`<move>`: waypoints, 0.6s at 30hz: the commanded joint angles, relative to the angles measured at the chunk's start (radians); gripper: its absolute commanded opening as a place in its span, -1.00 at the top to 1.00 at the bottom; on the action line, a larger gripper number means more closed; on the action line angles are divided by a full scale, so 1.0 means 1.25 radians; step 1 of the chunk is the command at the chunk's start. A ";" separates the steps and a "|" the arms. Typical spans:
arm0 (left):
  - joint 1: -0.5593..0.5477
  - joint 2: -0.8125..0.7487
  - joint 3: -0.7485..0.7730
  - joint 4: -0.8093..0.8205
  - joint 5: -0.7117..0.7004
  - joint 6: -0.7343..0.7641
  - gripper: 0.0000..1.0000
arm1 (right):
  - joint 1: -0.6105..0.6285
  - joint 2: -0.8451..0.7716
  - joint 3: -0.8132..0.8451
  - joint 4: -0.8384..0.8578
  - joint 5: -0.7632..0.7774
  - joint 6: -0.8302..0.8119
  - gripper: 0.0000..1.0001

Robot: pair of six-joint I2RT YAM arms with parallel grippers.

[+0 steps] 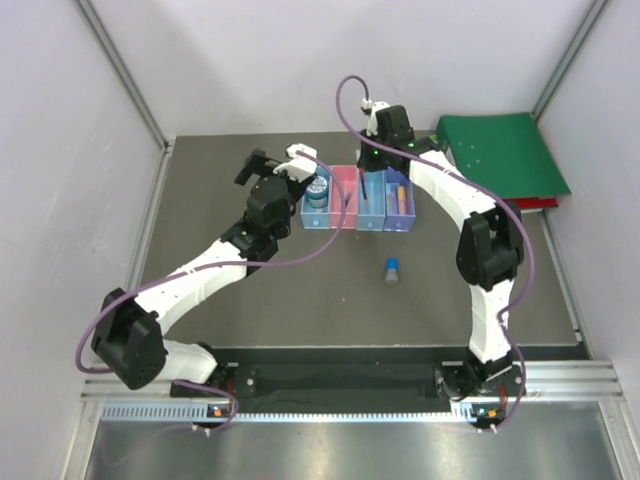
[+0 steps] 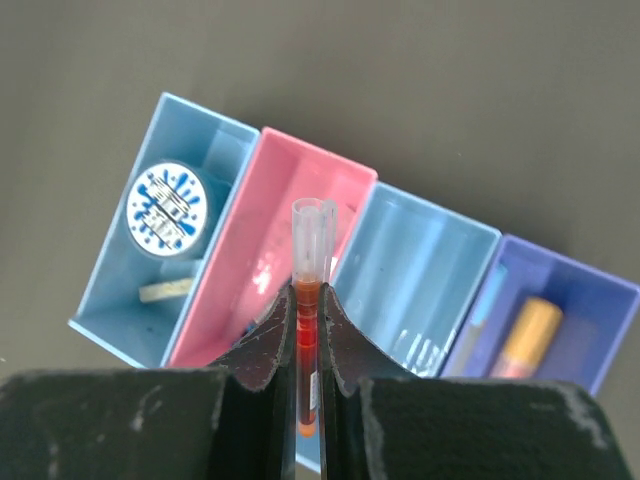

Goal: Sort the stationery into containers
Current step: Place the pen in the storage box.

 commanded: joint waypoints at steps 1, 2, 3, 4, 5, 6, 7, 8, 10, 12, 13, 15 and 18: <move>0.004 -0.041 -0.006 0.093 -0.065 0.032 -0.98 | 0.008 0.026 0.066 0.061 -0.051 0.027 1.00; 0.004 -0.043 -0.010 0.090 -0.061 0.036 -0.98 | 0.007 0.036 0.069 0.066 -0.060 0.037 1.00; 0.004 -0.043 -0.010 0.094 -0.060 0.038 -0.98 | 0.008 0.041 0.073 0.071 -0.066 0.043 1.00; 0.006 -0.044 -0.009 0.094 -0.058 0.042 -0.98 | 0.008 0.048 0.077 0.076 -0.072 0.048 1.00; 0.006 -0.043 -0.008 0.094 -0.057 0.044 -0.98 | 0.009 0.064 0.084 0.078 -0.081 0.059 1.00; 0.006 -0.041 -0.008 0.097 -0.053 0.047 -0.98 | 0.009 0.069 0.088 0.081 -0.081 0.063 1.00; 0.006 -0.043 -0.006 0.100 -0.052 0.052 -0.98 | 0.010 0.076 0.090 0.084 -0.082 0.064 1.00; 0.006 -0.043 -0.005 0.104 -0.049 0.054 -0.98 | 0.010 0.088 0.090 0.089 -0.088 0.068 1.00; 0.006 -0.043 -0.008 0.108 -0.042 0.063 -0.98 | 0.010 0.100 0.091 0.100 -0.093 0.073 1.00; 0.006 -0.043 -0.008 0.110 -0.038 0.066 -0.98 | 0.013 0.122 0.095 0.103 -0.098 0.079 1.00; 0.006 -0.043 -0.006 0.111 -0.036 0.069 -0.98 | 0.015 0.128 0.098 0.104 -0.099 0.079 1.00; 0.006 -0.044 -0.009 0.112 -0.030 0.071 -0.98 | 0.019 0.146 0.103 0.104 -0.100 0.080 1.00; 0.006 -0.044 -0.011 0.116 -0.020 0.079 -0.98 | 0.019 0.162 0.106 0.104 -0.093 0.071 0.98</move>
